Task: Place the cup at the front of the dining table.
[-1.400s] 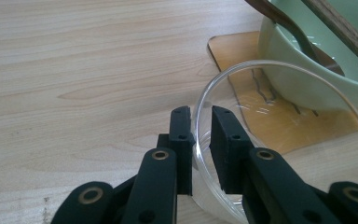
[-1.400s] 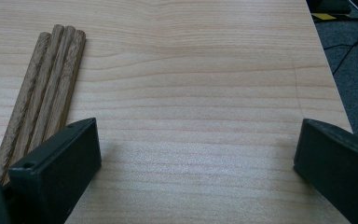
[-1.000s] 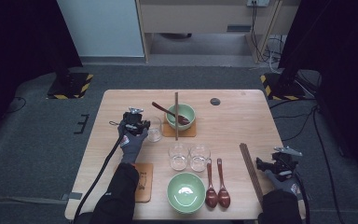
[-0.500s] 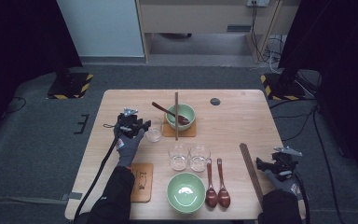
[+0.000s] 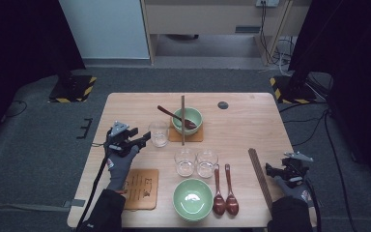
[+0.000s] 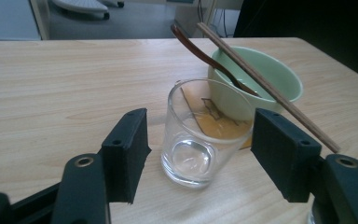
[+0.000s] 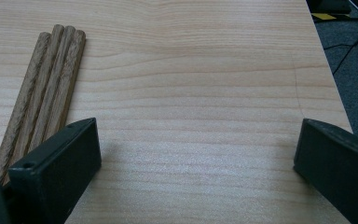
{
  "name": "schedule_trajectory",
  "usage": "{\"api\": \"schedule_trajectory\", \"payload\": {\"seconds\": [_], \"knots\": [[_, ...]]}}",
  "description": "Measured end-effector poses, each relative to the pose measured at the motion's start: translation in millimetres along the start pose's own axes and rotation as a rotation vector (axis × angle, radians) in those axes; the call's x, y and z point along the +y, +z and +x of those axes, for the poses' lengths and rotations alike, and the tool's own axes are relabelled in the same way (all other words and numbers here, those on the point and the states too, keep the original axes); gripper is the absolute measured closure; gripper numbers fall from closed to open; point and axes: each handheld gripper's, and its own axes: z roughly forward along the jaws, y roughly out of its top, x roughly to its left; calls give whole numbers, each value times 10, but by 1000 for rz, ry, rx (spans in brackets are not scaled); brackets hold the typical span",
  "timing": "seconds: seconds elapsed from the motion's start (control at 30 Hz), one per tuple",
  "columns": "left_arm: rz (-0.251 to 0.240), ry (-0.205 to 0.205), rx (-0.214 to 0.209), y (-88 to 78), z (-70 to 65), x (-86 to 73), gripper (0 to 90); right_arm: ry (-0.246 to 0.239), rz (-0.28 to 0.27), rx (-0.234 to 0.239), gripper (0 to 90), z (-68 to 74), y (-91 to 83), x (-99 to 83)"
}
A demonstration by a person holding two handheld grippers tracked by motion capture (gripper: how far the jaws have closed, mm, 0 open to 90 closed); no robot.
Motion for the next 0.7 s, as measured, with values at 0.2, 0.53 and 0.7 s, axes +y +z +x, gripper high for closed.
{"api": "schedule_trajectory", "payload": {"seconds": [0.2, 0.53, 0.7], "knots": [[-31, -21, -50, -211, 10, -13, 281, 0, 0, 0, 6, 0, 0, 0], [-41, -17, -17, -538, 119, -215, 220, -1, 0, 0, 6, 0, 0, 0], [-27, -40, 36, -647, 207, -383, 210, 0, 0, 0, 6, 0, 0, 0]]}}
